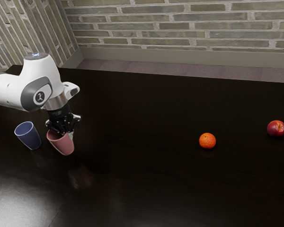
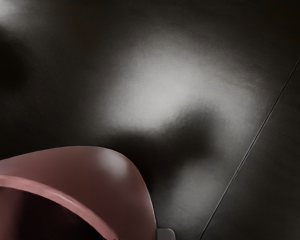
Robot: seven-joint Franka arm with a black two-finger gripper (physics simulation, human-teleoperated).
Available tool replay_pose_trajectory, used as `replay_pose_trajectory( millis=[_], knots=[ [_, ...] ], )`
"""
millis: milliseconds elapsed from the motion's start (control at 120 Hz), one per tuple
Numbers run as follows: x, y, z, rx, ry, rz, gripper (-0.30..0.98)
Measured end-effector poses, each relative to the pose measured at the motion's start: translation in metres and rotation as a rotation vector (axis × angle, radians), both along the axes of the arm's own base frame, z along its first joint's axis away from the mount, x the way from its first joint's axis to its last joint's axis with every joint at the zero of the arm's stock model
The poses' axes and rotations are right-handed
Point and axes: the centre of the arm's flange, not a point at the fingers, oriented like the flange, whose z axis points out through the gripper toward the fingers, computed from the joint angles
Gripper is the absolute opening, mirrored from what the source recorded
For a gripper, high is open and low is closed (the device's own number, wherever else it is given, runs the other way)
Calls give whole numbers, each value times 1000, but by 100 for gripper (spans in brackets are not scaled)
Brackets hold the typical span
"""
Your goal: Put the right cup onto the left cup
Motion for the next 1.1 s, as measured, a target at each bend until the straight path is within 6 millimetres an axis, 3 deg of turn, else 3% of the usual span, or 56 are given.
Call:
replay_pose_trajectory(
  millis=[133, 300, 567, 700, 933, 1100],
  knots=[
    [15, 33, 51, 31, -35, 52, -10],
    [8, 82, 74, 50, -13, 140, -10],
    [3, 127, 89, 80, 4, 215, -10],
    [5, 143, 86, 93, 21, 240, -10],
    [16, 159, 74, 106, 45, 264, -10],
    [31, 180, 81, 85, 21, 304, -10]
  ],
)
